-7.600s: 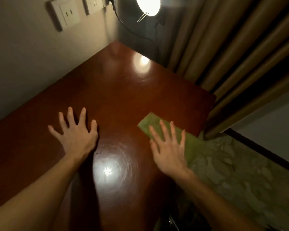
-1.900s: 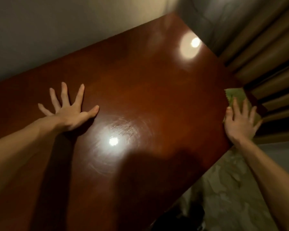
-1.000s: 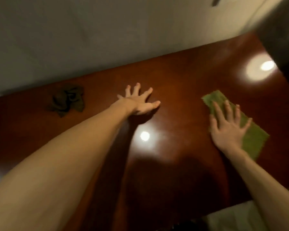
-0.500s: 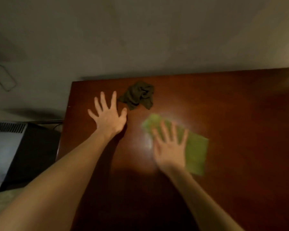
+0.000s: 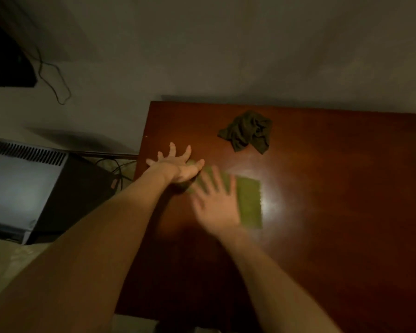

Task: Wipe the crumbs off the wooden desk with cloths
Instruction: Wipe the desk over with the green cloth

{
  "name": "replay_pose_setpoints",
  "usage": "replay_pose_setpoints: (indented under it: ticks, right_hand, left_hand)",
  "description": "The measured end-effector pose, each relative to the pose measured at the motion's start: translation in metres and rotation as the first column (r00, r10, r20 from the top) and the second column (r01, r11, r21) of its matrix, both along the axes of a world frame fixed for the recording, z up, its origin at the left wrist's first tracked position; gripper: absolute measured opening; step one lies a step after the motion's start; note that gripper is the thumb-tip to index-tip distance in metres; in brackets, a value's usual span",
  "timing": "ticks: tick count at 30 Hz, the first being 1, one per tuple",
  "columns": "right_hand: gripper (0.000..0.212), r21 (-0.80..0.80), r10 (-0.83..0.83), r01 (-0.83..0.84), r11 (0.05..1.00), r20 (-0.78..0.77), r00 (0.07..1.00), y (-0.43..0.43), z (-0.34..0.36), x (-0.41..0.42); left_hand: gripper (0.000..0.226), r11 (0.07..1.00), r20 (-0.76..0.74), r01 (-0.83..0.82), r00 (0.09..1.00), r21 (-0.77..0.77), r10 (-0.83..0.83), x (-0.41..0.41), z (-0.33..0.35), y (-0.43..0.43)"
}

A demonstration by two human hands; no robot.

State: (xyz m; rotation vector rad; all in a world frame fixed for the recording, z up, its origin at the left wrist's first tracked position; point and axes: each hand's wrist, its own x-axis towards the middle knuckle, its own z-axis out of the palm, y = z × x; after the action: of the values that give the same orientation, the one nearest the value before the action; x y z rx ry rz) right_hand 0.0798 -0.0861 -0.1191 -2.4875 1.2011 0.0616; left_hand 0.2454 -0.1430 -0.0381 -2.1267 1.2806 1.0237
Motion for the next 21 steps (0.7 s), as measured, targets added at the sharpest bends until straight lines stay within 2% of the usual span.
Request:
replay_pose_setpoints:
  ticks: [5,7,9,11,14,16,18,21]
  right_hand:
    - [0.055,-0.113,-0.311,0.298,0.948,-0.12,0.943,-0.035,-0.005,-0.14]
    - [0.055,-0.136,-0.416,0.398,0.907,-0.137,0.899,-0.018,-0.004,-0.163]
    - [0.057,-0.135,-0.478,0.461,0.877,-0.146,0.866,0.01,-0.007,-0.147]
    - [0.06,-0.102,-0.419,0.408,0.907,-0.134,0.898,0.048,-0.01,-0.103]
    - [0.057,-0.015,-0.169,0.169,0.986,-0.025,0.985,0.114,-0.007,-0.011]
    - [0.052,0.016,-0.035,0.034,0.999,0.033,0.999,0.151,-0.003,0.038]
    - [0.05,0.014,-0.006,0.005,1.0,0.076,0.997,0.163,-0.002,0.053]
    - [0.049,-0.053,-0.024,0.03,0.998,0.107,0.994,0.148,-0.008,0.016]
  left_hand:
    - [0.085,0.999,-0.05,0.033,0.998,0.021,-0.032,0.005,0.003,0.005]
    - [0.087,0.999,-0.053,0.038,0.998,0.002,-0.038,0.006,0.0,0.007]
    - [0.087,0.999,-0.049,0.051,0.997,-0.011,-0.052,0.007,-0.003,0.009]
    - [0.088,0.998,-0.055,0.063,0.996,-0.02,-0.064,0.009,-0.004,0.009]
    - [0.09,0.997,-0.075,0.068,0.995,-0.034,-0.071,0.014,-0.005,0.01]
    - [0.09,0.996,-0.091,0.084,0.992,-0.04,-0.088,0.019,-0.007,0.014]
    - [0.088,0.992,-0.082,0.114,0.99,-0.056,-0.119,0.023,-0.013,0.021]
    - [0.088,0.987,-0.014,0.152,0.988,-0.055,-0.153,0.02,-0.014,0.031]
